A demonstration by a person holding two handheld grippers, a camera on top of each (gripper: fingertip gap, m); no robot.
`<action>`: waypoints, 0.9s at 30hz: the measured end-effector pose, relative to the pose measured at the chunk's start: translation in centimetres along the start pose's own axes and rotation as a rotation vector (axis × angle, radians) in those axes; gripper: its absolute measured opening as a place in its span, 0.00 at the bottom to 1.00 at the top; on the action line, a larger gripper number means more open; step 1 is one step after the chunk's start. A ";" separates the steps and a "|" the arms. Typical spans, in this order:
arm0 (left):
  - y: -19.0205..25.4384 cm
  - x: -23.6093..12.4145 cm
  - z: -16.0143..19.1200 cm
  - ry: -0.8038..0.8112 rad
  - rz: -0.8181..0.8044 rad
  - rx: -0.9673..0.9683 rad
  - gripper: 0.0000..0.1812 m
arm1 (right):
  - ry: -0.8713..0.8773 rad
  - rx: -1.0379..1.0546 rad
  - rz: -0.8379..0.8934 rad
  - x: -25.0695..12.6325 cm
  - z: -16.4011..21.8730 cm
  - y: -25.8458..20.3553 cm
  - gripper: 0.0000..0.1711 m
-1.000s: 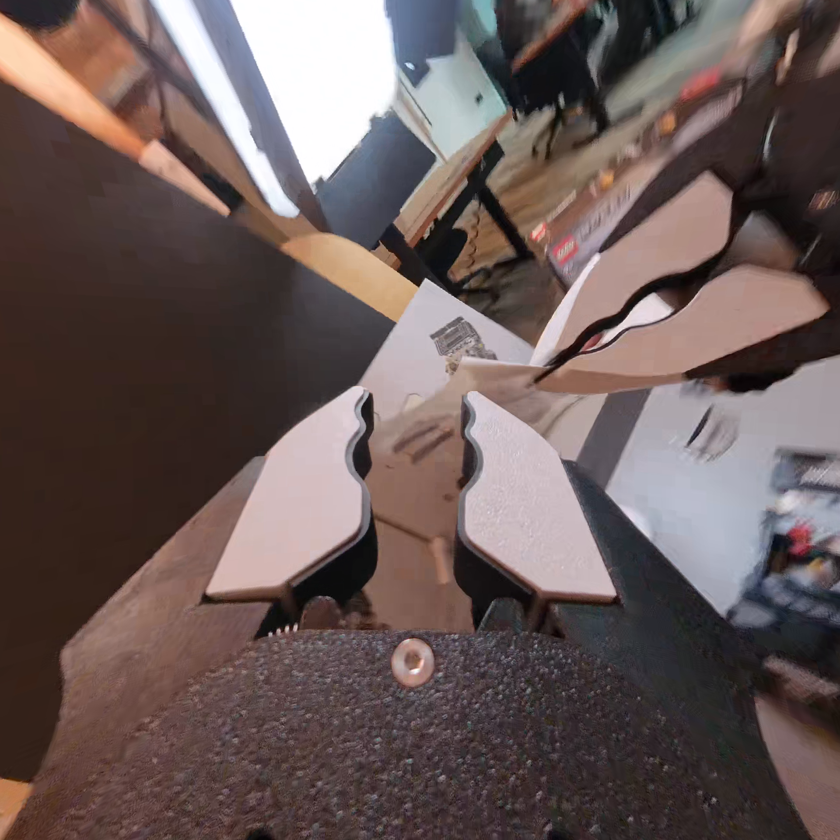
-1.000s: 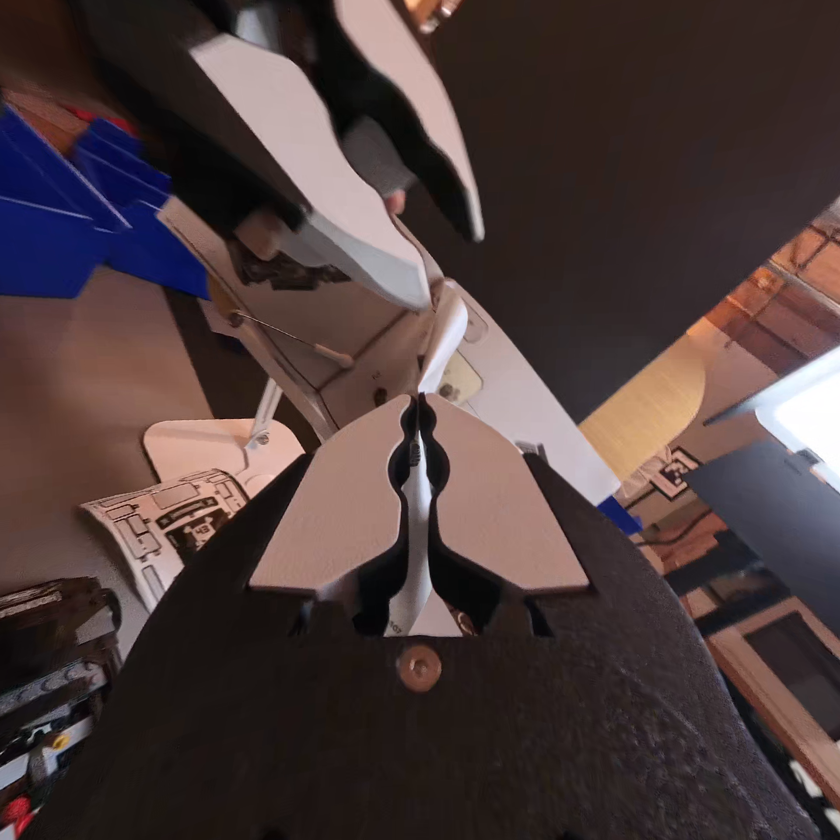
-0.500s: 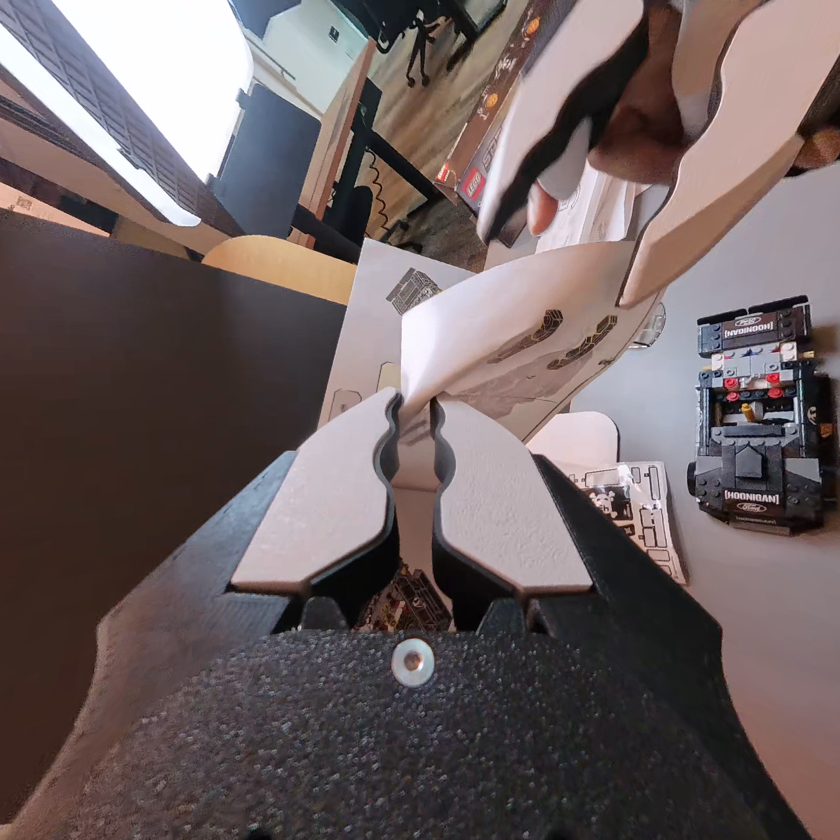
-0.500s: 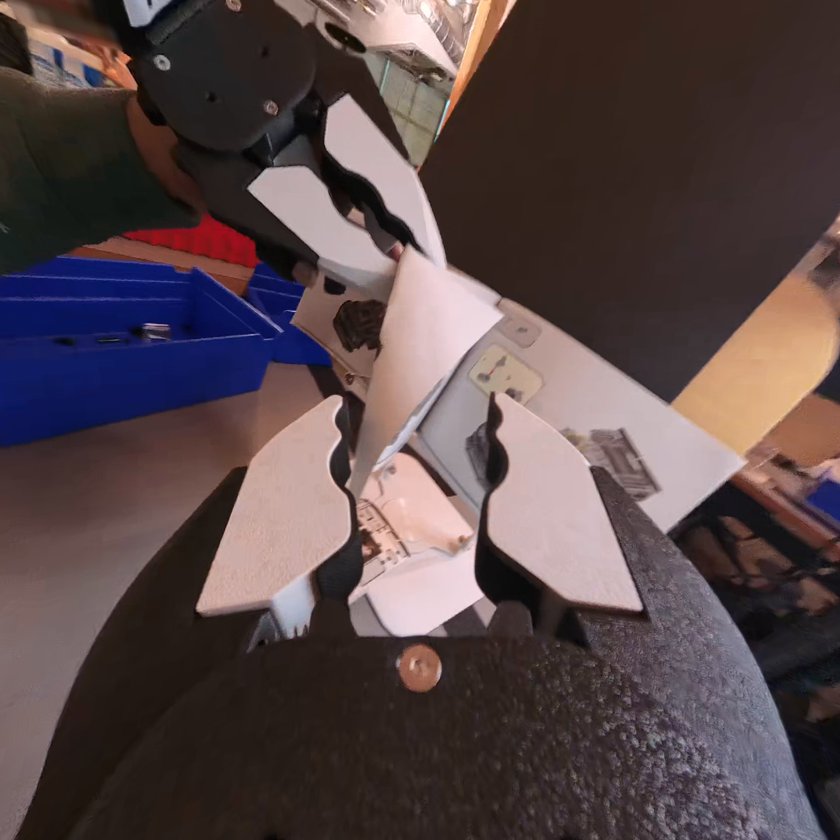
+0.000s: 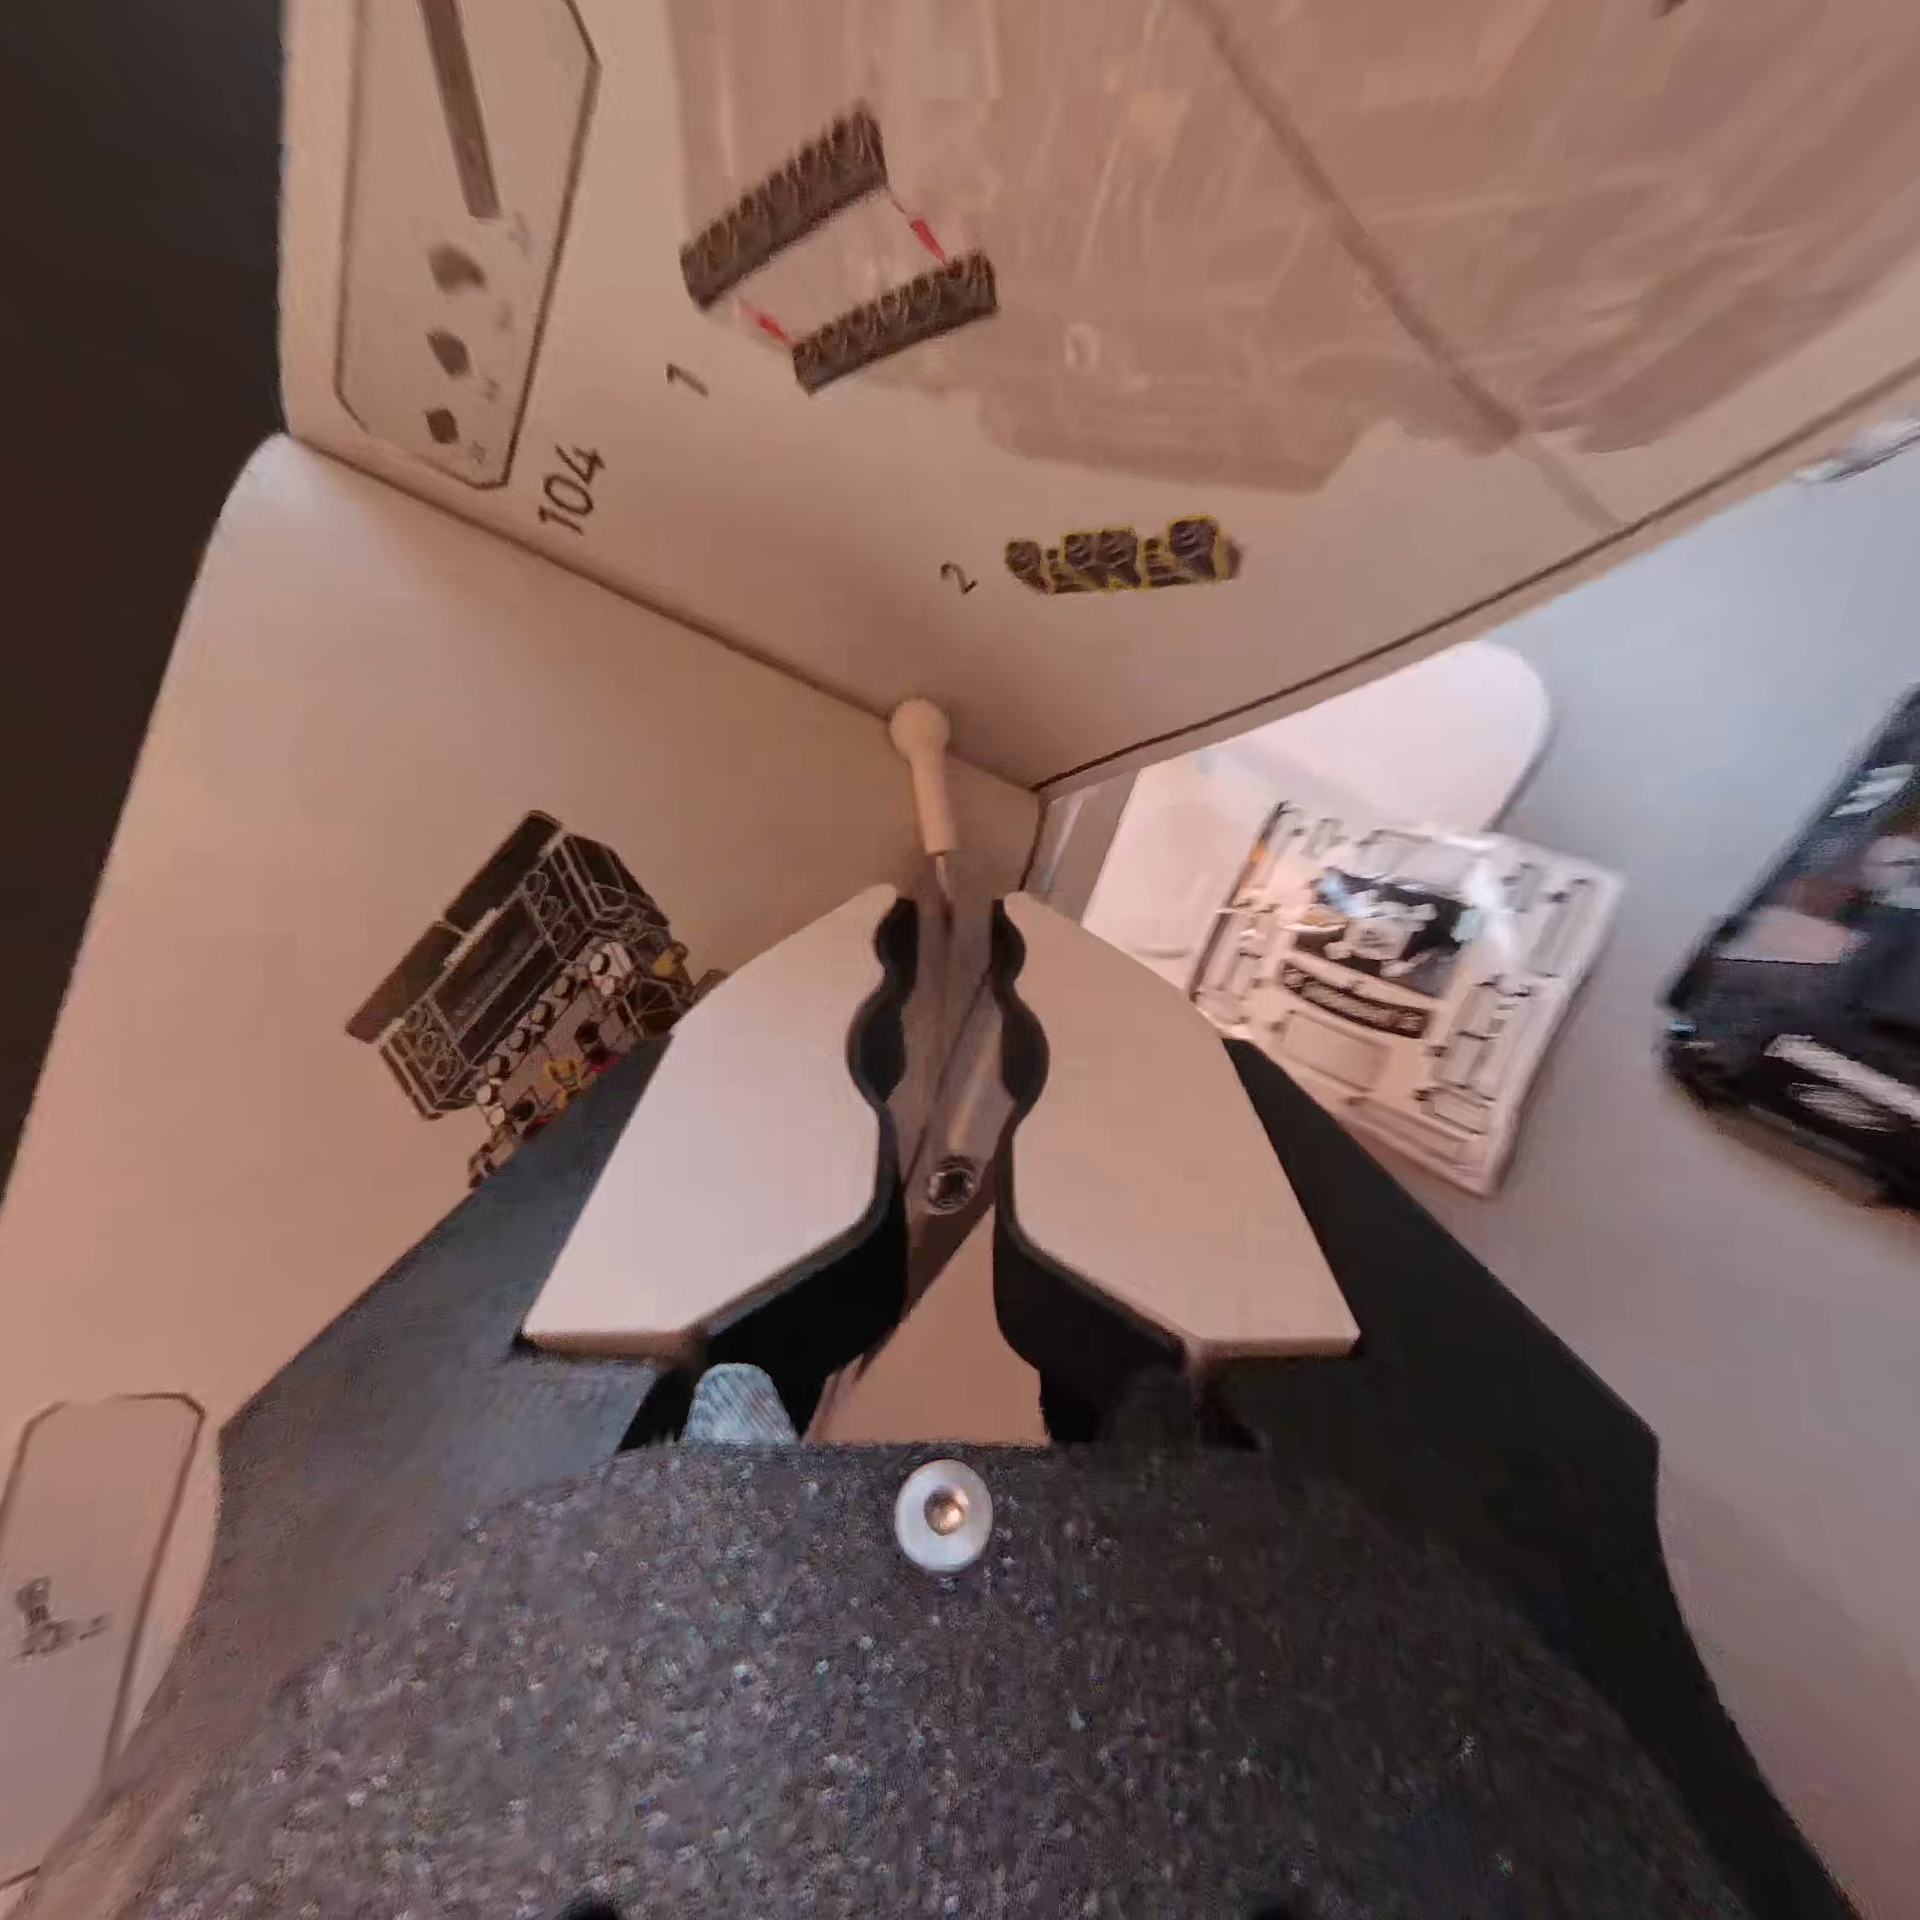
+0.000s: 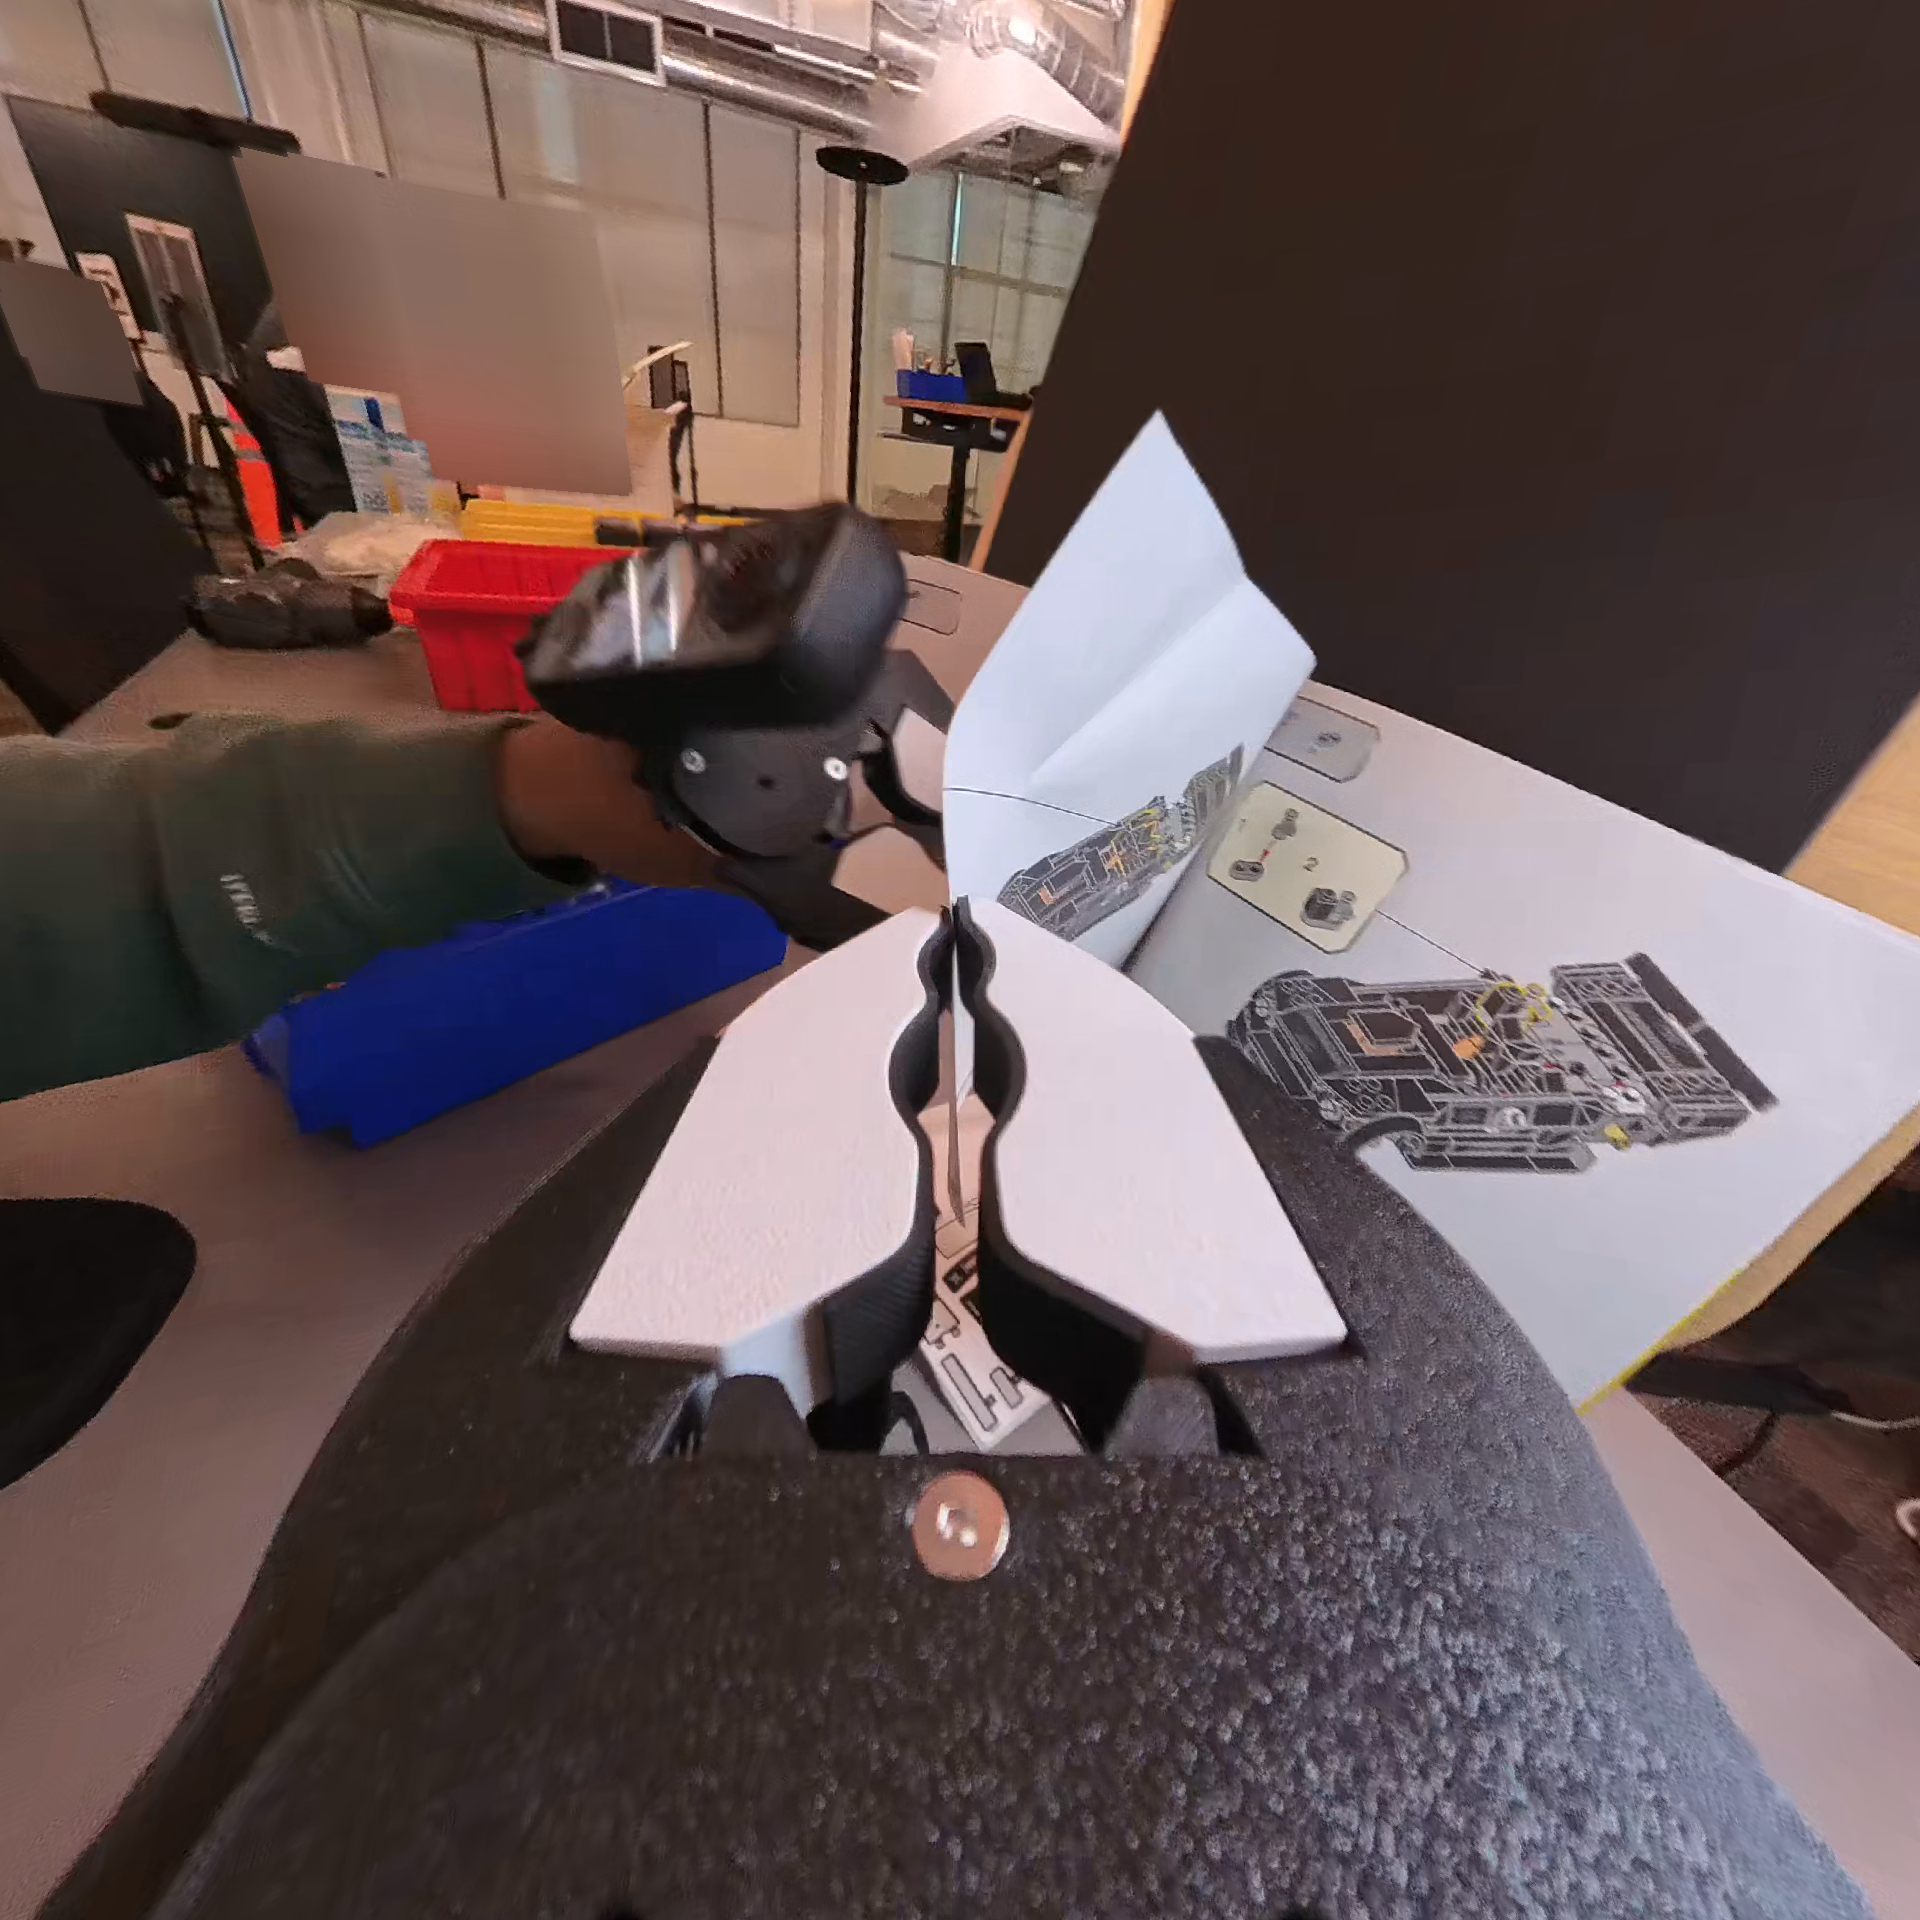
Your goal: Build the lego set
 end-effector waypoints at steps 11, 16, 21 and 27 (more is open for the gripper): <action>-1.7 -0.8 4.4 0.363 -0.008 -0.983 0.02 | -0.095 -0.057 -0.151 7.6 -2.0 -2.6 0.00; -1.3 -0.2 3.3 0.297 -0.043 -0.723 0.01 | -0.034 -0.004 -0.167 8.4 -2.4 -3.2 0.00; -1.4 0.0 3.2 0.290 -0.027 -0.682 0.01 | 0.124 0.191 -0.001 3.1 -2.7 1.4 0.00; -0.9 0.1 3.0 0.278 -0.038 -0.665 0.02 | 0.138 0.302 0.143 -1.5 -1.2 7.3 0.00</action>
Point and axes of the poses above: each gripper's, where its closed fingertips meet, x out along the fingers, z out of its underside, y = z × x across the jaws, the point moved 8 cm from there along -x, back along the fingers, and after that the axes turned 10 degrees about -z, right-handed, at the moved point
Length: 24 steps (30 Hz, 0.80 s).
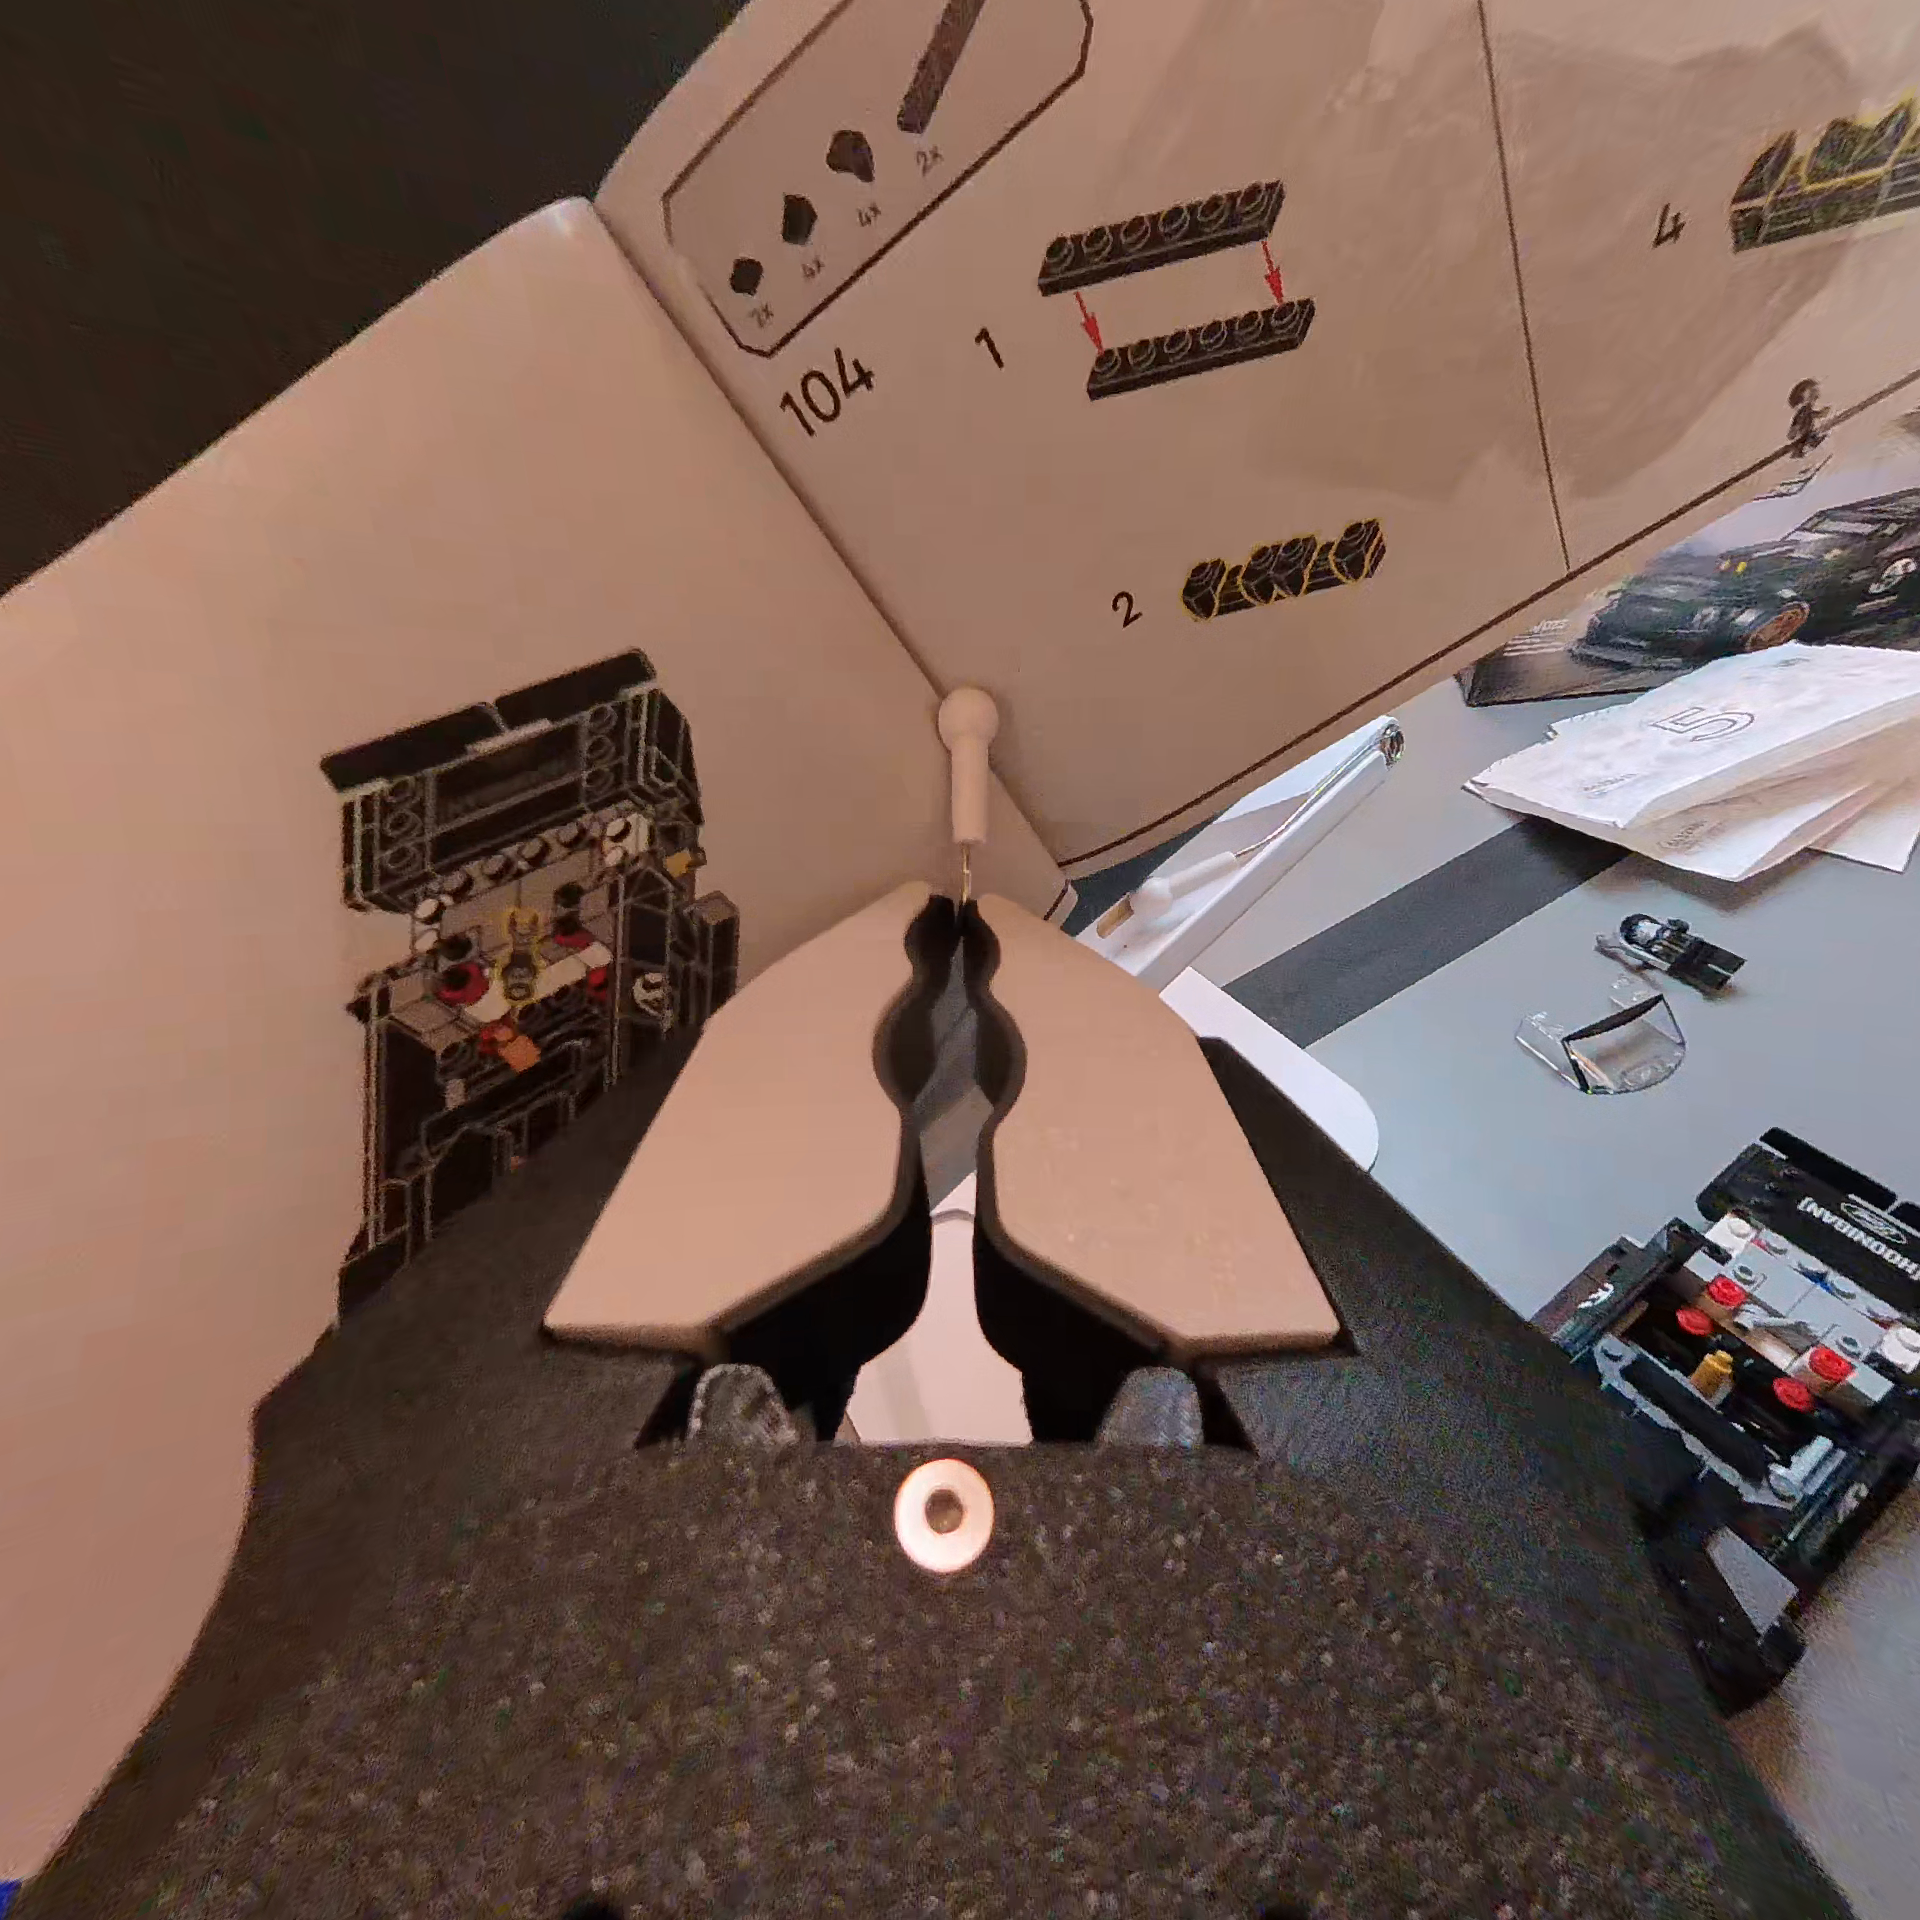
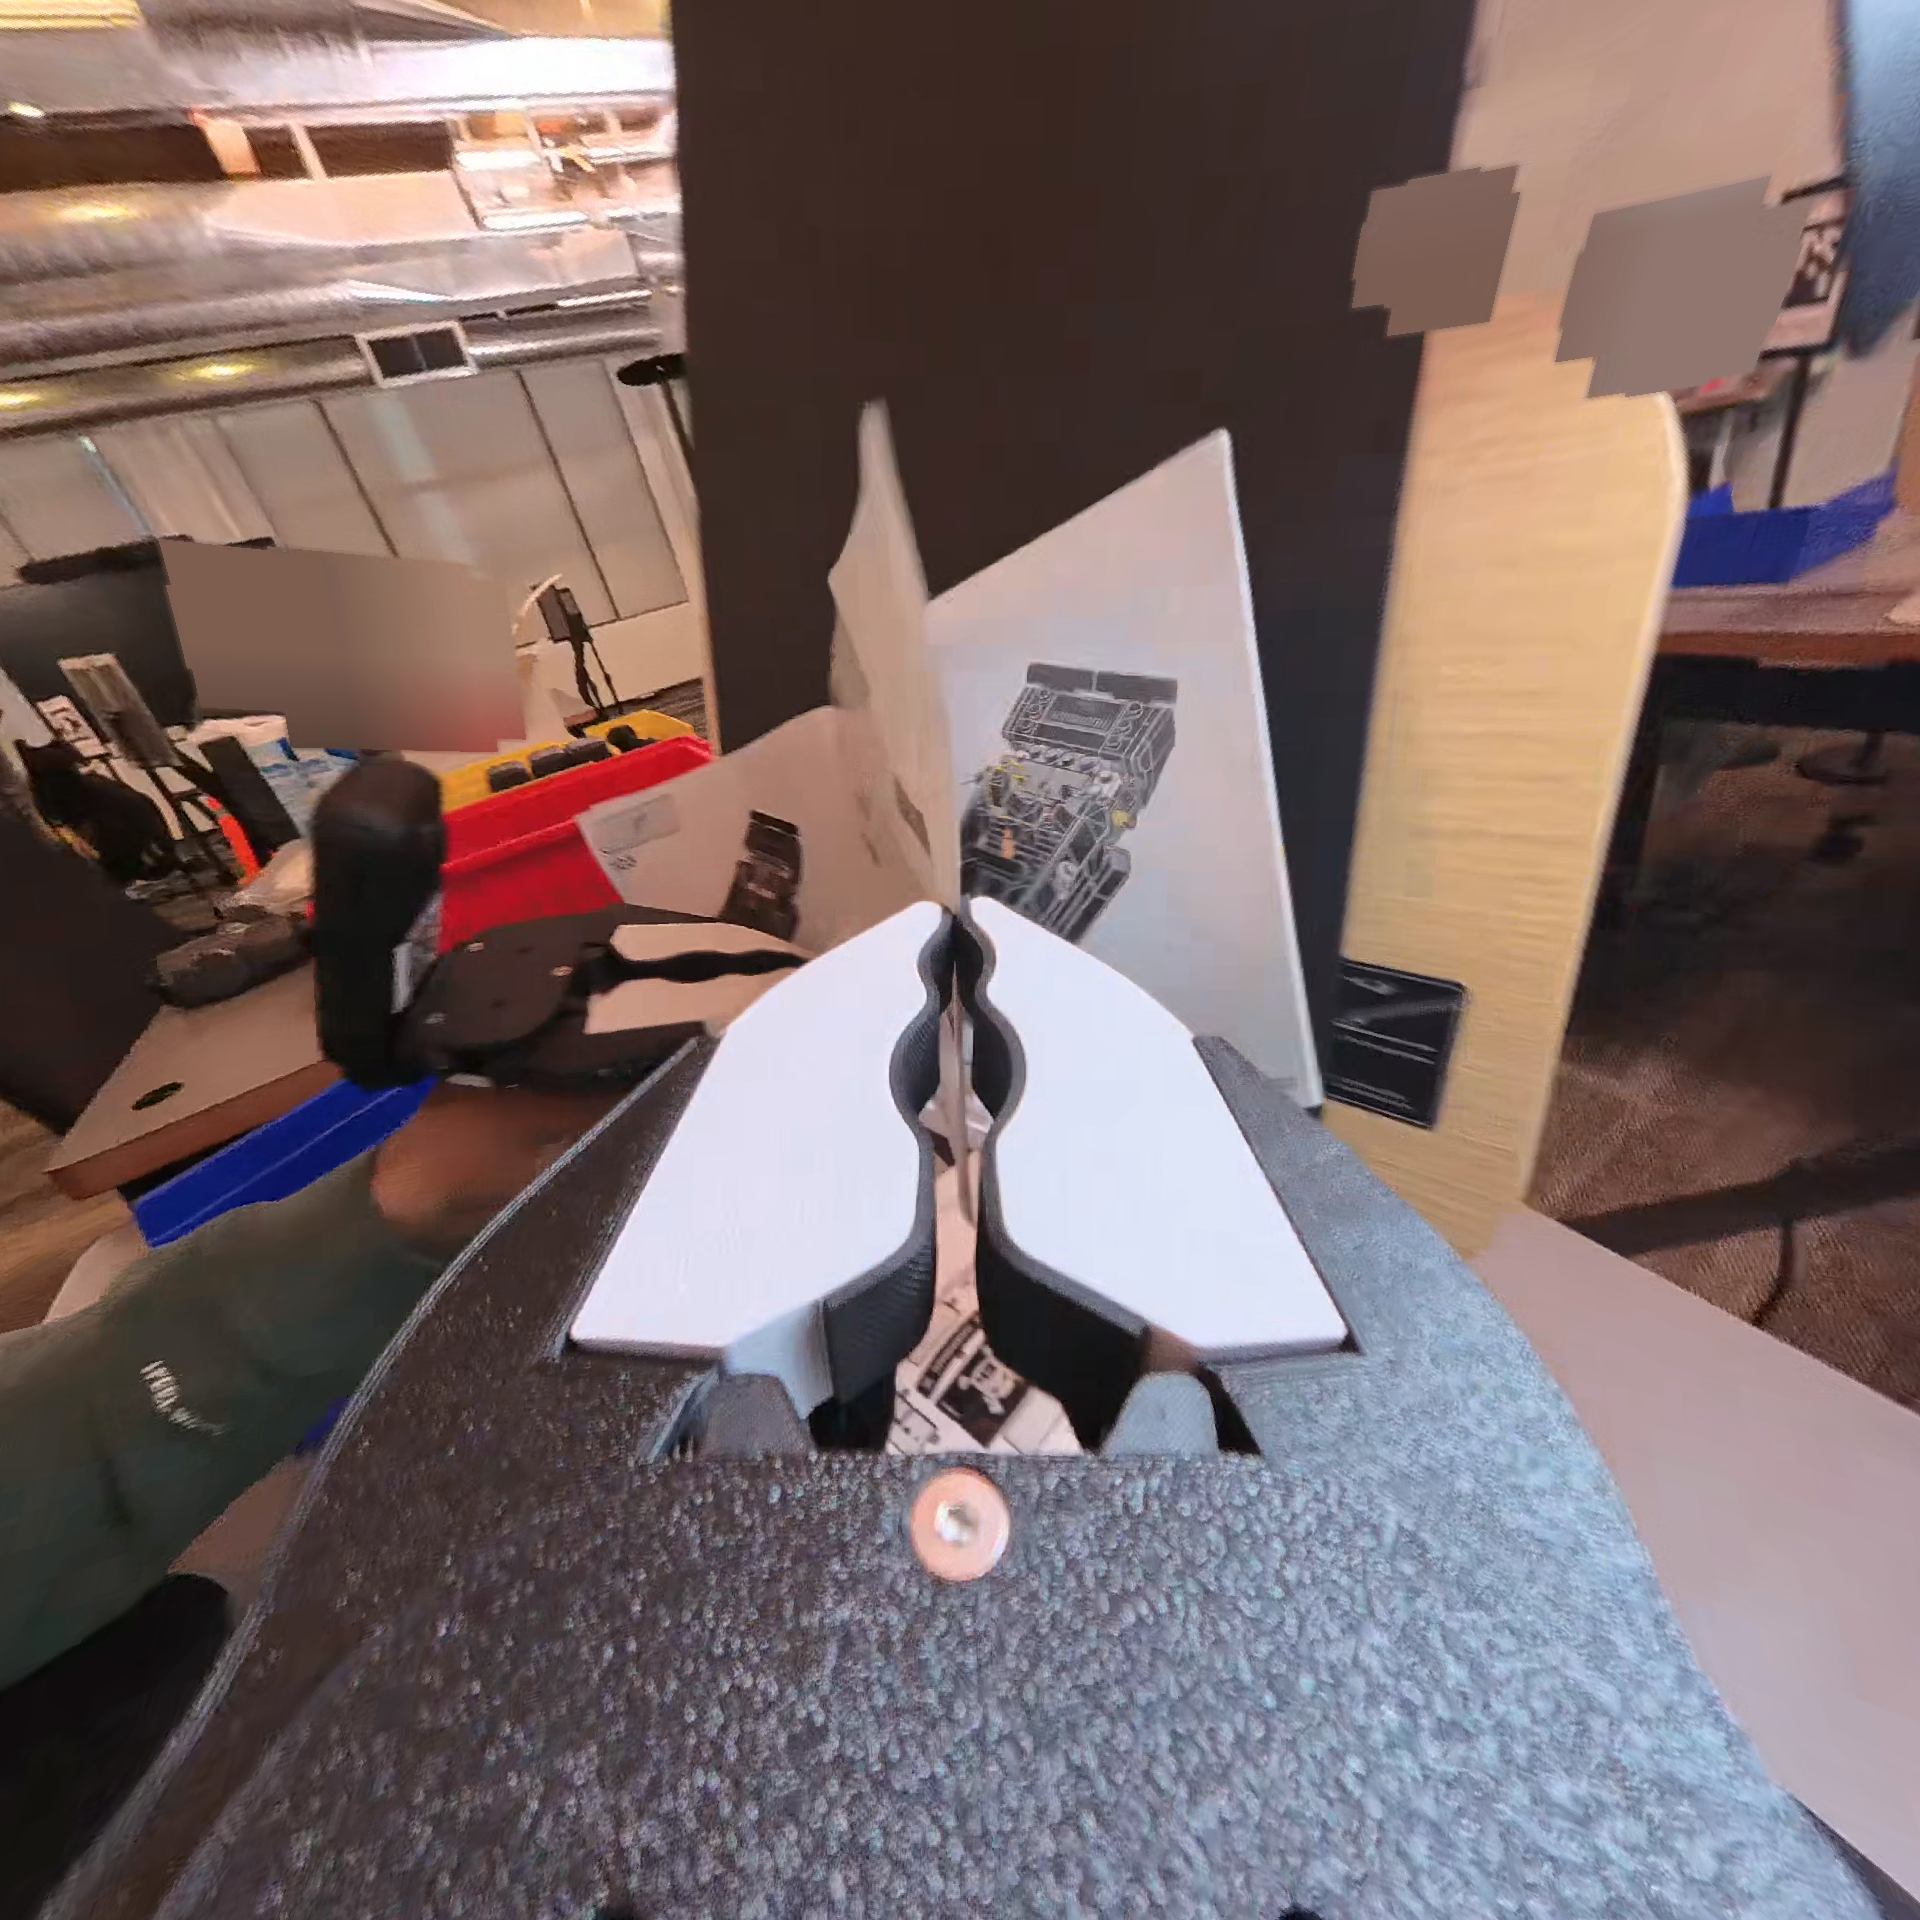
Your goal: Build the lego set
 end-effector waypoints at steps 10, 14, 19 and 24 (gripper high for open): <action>-0.5 -0.4 -0.1 0.013 -0.053 0.011 0.01 | -0.003 0.101 0.156 -4.2 1.3 9.0 0.00; -0.8 -0.3 -0.1 0.020 -0.050 -0.066 0.01 | -0.029 0.018 0.186 -4.4 1.2 7.6 0.00; -0.7 -0.1 0.0 0.028 -0.060 -0.057 0.01 | -0.233 -0.138 -0.011 1.2 1.8 1.0 0.00; -1.3 -0.6 0.1 0.057 -0.076 -0.082 0.01 | -0.329 -0.201 -0.170 9.0 4.1 -3.3 0.00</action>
Point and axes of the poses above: each gripper's, where its closed fingertips meet, x out along the fingers, z out of its underside, y = z × x across the jaws, the point moved 8 cm from there along -x, back along the fingers, and after that the axes turned 10 degrees about -z, right-handed, at the moved point
